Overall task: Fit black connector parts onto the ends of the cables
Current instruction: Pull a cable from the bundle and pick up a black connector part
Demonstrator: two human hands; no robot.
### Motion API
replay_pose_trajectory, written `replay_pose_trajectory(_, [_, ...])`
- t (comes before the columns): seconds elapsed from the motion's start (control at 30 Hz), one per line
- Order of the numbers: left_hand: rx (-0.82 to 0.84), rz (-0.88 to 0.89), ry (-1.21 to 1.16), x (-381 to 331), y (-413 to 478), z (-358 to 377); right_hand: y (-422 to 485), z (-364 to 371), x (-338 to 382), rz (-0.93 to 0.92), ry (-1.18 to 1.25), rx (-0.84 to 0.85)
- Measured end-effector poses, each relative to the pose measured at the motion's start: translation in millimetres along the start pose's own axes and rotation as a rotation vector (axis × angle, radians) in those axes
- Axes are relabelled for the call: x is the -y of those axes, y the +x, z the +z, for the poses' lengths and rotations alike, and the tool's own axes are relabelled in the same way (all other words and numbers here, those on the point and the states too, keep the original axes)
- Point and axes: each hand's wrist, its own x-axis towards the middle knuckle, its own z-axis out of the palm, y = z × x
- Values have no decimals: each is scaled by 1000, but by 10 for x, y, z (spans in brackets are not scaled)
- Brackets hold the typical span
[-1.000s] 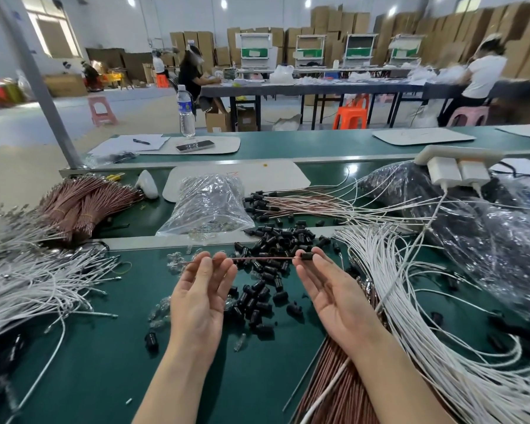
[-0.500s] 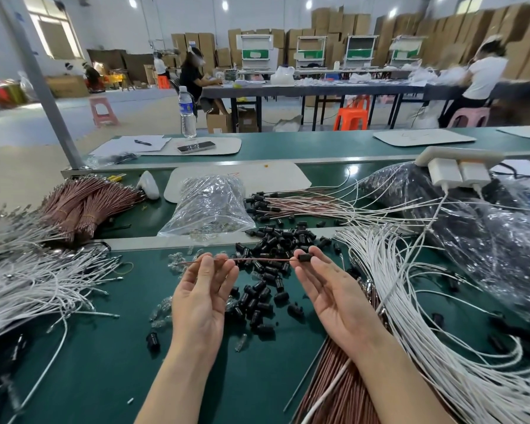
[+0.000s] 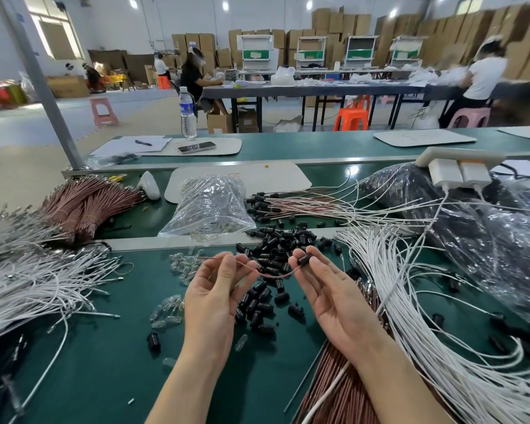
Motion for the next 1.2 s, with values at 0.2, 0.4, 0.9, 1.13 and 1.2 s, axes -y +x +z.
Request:
replay_pose_trajectory(0.2, [-63,102,89,27,-14,2,-16,0,4,-9,20,12])
replay_pose_trajectory(0.4, [-85,43,0,31,-10,16,-30,42,-30,10,-3,38])
replay_pose_trajectory(0.9, [96,-86,201,90,-72,43,-38,39,-52,-73,-184,38])
replay_pose_trajectory(1.13, [217,-79,323,179,-154,99,-59,76,-60,-97,-213,51])
replay_pose_trajectory(1.2, [197,-49,385,170,-152,84,-58,17,92,-178,-119,-2])
